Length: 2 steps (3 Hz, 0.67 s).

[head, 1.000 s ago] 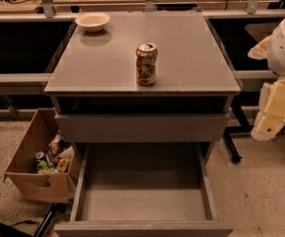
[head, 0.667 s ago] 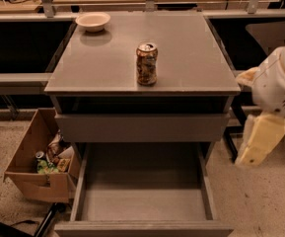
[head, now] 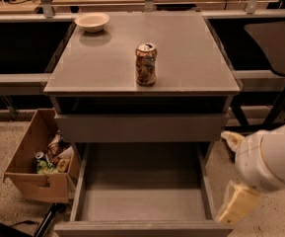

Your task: Close middle drawer

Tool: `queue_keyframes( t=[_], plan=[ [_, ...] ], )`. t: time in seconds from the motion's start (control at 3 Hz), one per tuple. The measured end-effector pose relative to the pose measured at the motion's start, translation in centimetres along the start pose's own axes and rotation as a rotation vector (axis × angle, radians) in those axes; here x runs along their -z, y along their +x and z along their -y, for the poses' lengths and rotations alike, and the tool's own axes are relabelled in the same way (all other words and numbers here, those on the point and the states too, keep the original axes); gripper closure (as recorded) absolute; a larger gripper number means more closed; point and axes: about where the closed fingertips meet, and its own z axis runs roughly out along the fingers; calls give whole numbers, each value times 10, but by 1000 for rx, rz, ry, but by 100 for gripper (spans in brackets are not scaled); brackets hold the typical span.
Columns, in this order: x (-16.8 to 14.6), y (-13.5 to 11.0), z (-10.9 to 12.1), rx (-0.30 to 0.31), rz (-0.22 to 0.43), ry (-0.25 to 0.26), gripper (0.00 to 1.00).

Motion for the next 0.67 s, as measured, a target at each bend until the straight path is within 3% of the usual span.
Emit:
queue_keyframes(
  t=[0.33, 0.67],
  plan=[
    [-63, 37, -43, -75, 32, -27, 0],
    [-125, 64, -83, -141, 56, -62, 19]
  ],
)
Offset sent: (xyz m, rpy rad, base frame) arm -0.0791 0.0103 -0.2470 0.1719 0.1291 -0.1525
